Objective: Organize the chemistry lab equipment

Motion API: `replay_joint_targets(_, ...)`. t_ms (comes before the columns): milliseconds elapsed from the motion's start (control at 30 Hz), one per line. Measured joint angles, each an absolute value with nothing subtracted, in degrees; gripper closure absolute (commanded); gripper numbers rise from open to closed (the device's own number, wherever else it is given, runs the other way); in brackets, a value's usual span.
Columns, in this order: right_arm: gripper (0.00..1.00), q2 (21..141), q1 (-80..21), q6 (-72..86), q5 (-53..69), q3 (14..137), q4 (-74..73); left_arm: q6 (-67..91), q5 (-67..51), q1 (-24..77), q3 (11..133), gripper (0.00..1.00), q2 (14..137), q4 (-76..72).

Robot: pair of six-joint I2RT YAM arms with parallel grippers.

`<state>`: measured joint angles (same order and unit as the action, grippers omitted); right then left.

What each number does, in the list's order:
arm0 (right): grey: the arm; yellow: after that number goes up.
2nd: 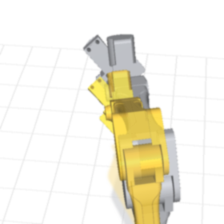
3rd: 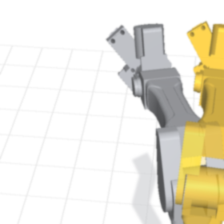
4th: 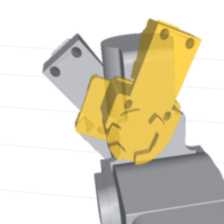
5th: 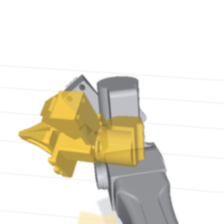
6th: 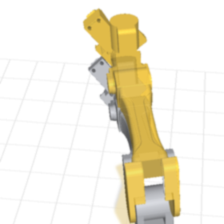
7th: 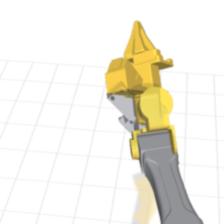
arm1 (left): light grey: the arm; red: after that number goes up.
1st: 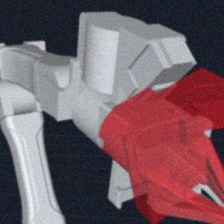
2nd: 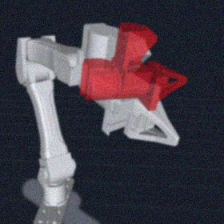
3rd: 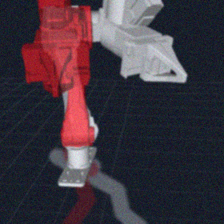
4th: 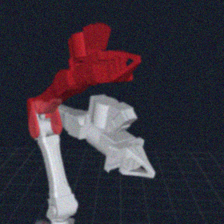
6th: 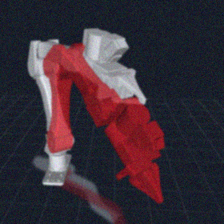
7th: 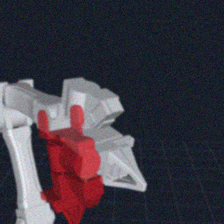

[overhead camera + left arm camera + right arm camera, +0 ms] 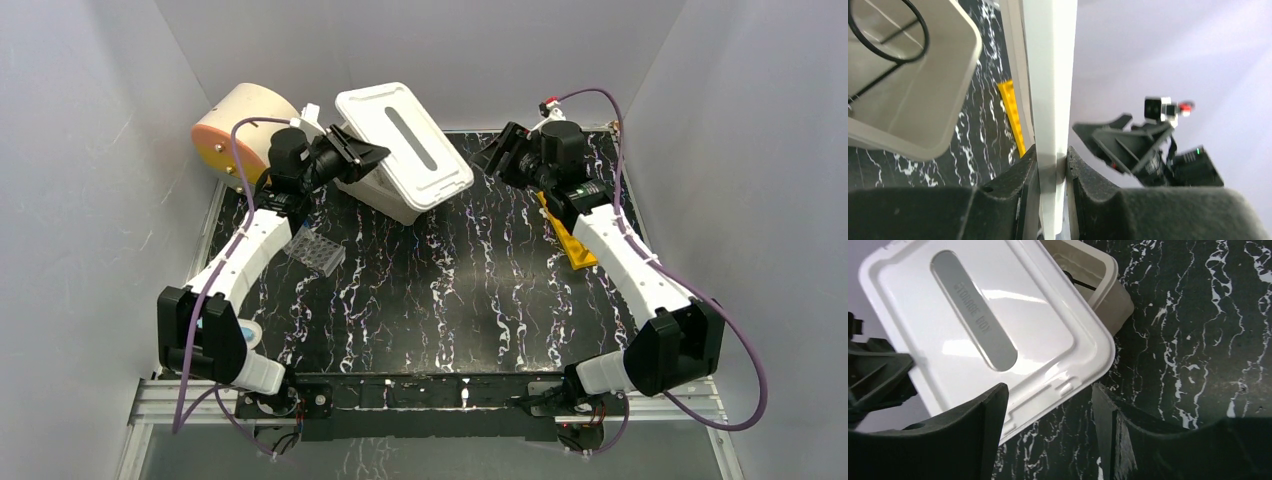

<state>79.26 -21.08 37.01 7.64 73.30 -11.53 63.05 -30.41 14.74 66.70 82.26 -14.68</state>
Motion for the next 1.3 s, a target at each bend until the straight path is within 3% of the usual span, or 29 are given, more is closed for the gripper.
replay_joint_targets(500, 0.26, 81.9, -21.1, 52.4, 11.1, 72.3, -7.0, 70.2, -9.0, 14.6, 70.6, 1.00, 89.0, -17.0)
replay_joint_targets(1300, 0.27, 83.0, -21.1, 50.6, 12.3, 72.3, -7.0, 80.9, -7.6, 14.4, 63.2, 1.00, 95.5, -30.0)
